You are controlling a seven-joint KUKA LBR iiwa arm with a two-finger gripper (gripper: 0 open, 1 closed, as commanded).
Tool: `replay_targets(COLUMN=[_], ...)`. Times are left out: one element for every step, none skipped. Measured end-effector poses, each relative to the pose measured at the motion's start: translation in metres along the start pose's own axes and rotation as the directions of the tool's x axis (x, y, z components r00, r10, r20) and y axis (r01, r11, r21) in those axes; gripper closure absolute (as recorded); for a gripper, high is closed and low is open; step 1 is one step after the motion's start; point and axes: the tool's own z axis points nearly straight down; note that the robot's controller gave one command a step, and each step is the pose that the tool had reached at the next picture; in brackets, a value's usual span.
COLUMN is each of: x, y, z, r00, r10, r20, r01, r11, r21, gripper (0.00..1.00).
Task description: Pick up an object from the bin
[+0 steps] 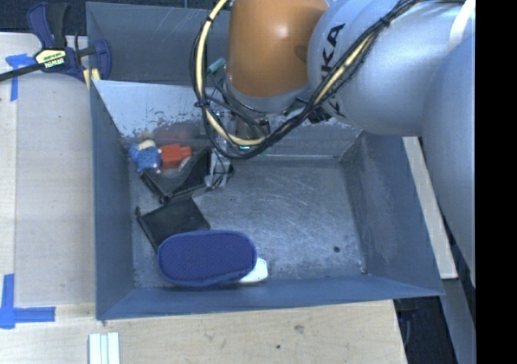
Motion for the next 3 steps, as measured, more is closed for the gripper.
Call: replay_targets(x=[-0.001,-0.003,-0.002], y=[0.006,0.005,-0.001], z=[0.129,0.124,0.047], r00=[0.989,0.989,0.990], r10=[-0.141,-0.140,-0.140], r20=[0.034,0.037,0.005], r01=[0.141,0.140,0.140], r11=[0.990,0.990,0.990], r21=[-0.004,-0.004,0.001], gripper=[0.00,1.00,1.00])
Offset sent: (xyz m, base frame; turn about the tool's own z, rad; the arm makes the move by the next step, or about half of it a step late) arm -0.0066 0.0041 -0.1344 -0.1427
